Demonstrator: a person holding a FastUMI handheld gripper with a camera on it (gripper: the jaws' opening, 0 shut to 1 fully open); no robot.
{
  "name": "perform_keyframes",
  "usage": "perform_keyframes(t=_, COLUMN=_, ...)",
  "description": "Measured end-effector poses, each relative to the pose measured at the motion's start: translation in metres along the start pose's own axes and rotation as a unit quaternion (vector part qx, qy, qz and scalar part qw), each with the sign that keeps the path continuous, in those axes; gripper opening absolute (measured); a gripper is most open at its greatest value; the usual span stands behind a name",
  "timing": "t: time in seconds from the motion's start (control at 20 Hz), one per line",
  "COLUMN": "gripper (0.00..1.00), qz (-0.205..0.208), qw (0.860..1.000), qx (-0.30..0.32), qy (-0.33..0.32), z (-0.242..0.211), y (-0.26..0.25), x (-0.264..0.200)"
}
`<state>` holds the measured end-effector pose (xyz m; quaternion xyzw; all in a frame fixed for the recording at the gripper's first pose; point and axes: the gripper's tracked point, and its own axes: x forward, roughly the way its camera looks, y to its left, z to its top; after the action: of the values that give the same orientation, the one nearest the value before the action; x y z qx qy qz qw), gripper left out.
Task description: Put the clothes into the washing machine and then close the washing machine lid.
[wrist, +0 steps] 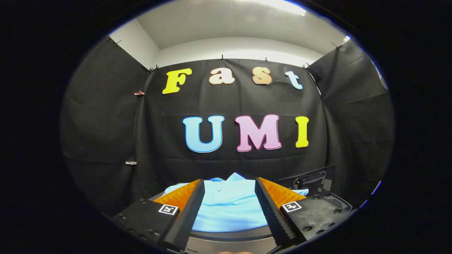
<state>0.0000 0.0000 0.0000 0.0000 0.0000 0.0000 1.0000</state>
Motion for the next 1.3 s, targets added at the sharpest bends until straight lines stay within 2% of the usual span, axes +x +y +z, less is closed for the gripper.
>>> perform_keyframes(t=0.3, gripper=0.90, qz=0.021, qw=1.000, qx=-0.003, qy=0.003, z=0.003, y=0.009, x=0.002)
perform_keyframes(t=1.3, gripper=0.90, qz=0.038, qw=0.999, qx=-0.005, qy=0.006, z=0.008, y=0.018, x=0.008)
